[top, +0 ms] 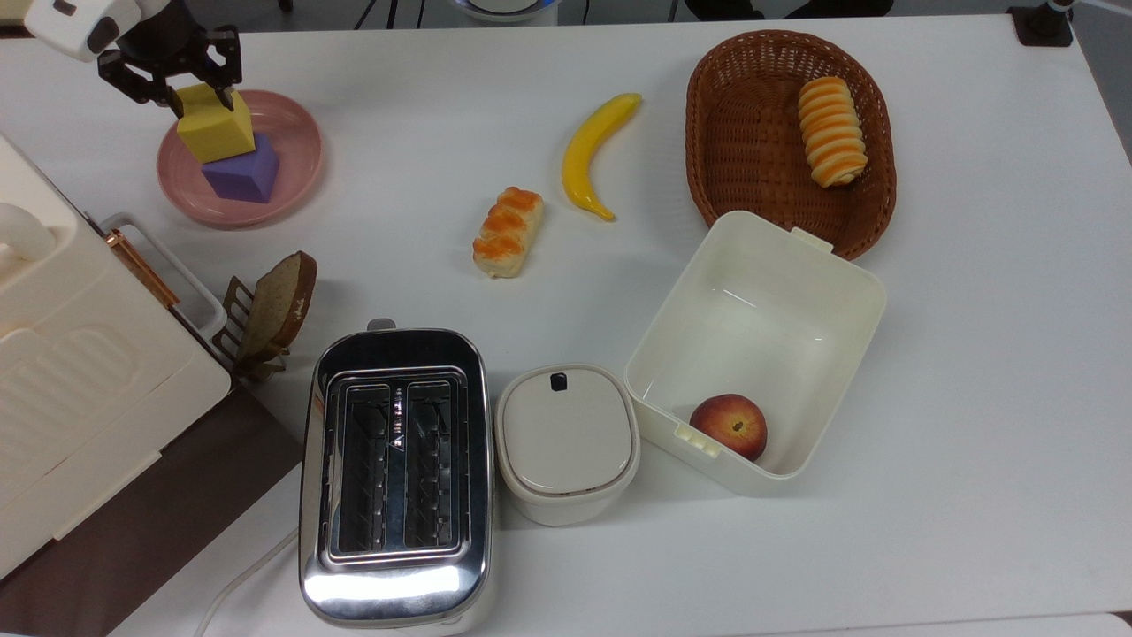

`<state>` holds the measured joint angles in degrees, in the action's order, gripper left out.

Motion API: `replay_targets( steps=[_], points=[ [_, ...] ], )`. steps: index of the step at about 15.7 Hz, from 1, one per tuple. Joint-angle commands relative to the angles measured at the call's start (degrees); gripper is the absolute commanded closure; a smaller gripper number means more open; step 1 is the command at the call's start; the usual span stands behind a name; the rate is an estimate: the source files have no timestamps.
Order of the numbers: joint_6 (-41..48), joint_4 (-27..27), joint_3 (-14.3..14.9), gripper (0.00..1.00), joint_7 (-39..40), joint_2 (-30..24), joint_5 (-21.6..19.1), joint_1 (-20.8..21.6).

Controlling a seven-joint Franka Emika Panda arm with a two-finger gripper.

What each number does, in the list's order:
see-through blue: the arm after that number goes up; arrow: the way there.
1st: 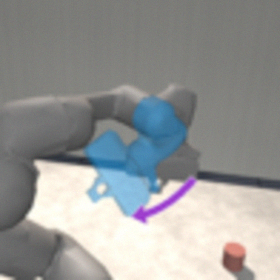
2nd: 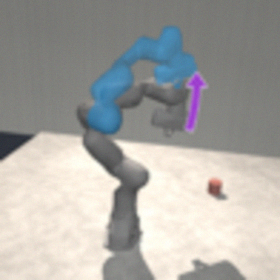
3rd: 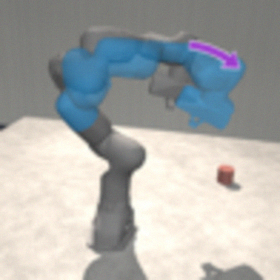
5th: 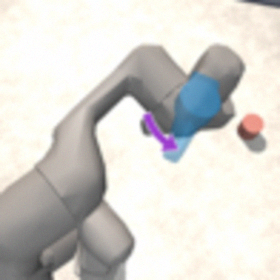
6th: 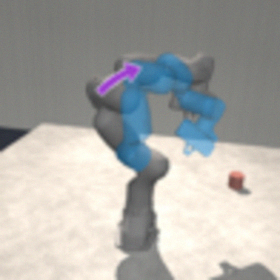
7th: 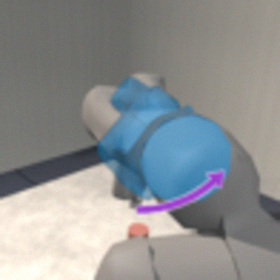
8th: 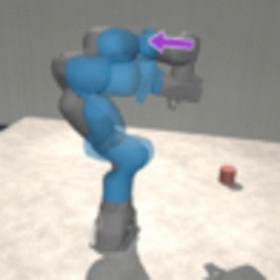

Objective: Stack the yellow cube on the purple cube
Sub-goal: 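Lower the yellow cube onto the top of the purple cube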

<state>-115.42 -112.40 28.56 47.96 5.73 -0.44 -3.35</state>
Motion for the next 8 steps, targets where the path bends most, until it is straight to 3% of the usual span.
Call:
replay_targets(
  steps=[1, 6, 7, 8],
  points=[
    [-0.7, -0.4, 0.4, 0.70, -0.7, -1.6, 0.2, 1.6],
    [-1.1, 0.3, 0.0, 0.70, -2.4, -0.5, 0.1, 1.9],
    [-1.1, 0.3, 0.0, 0.68, -2.4, -0.5, 0.2, 1.9],
    [-1.1, 0.3, 0.0, 0.61, -2.5, -0.5, 0.2, 1.9]
  ],
)
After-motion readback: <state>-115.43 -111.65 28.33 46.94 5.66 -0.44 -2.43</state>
